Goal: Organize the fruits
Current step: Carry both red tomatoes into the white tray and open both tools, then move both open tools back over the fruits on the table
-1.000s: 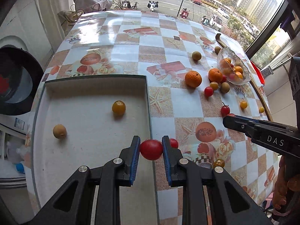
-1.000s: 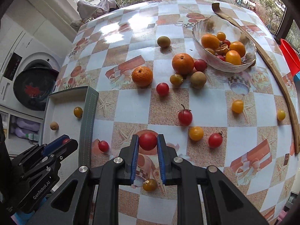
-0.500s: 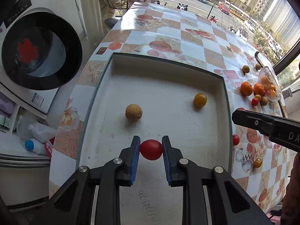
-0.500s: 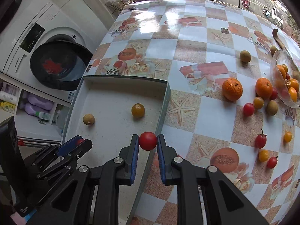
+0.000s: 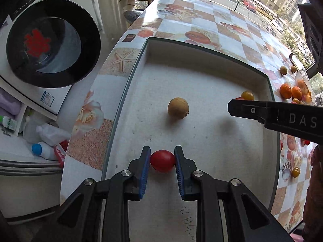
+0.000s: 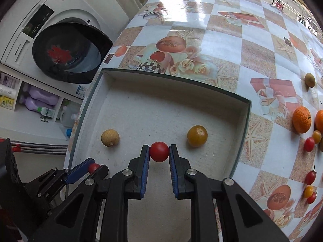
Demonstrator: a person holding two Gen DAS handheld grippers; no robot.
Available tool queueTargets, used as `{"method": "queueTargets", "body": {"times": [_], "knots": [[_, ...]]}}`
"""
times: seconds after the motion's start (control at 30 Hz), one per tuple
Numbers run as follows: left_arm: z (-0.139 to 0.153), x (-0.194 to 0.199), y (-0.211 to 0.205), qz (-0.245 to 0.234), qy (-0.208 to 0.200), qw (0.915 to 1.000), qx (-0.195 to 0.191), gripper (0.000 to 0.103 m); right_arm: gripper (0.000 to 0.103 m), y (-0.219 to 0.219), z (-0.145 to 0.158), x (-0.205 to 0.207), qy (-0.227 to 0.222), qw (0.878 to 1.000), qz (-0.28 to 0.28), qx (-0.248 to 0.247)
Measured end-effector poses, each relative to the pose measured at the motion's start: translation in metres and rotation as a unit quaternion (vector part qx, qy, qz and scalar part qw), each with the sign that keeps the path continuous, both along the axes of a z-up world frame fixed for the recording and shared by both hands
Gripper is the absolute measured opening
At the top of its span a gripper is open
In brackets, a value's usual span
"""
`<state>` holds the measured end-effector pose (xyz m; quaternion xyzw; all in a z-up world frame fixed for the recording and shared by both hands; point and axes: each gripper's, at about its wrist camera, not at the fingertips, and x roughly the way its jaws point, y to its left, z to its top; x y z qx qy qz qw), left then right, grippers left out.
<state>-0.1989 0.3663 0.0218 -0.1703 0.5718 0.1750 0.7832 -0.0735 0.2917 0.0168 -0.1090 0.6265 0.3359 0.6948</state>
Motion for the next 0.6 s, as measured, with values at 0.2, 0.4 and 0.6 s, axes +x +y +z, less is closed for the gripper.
{"method": "queueTargets", "body": {"times": [0.2,0.4,0.6], "knots": [[-0.001,0.000,-0.004,-0.009,0.005,0.9999,0.010,0.076,0.022,0.010,-0.013,-0.001,0.010,1.000,0.003,-0.014],[0.002,0.001,-0.012,-0.030,0.006,0.9991,0.030,0.076,0.077,0.011,-0.011,-0.001,0.008,1.000,-0.001,0.008],[0.007,-0.001,-0.013,-0.027,0.010,0.9992,0.028,0.076,0.081,-0.008,0.012,0.003,0.013,0.998,-0.026,0.053]]}}
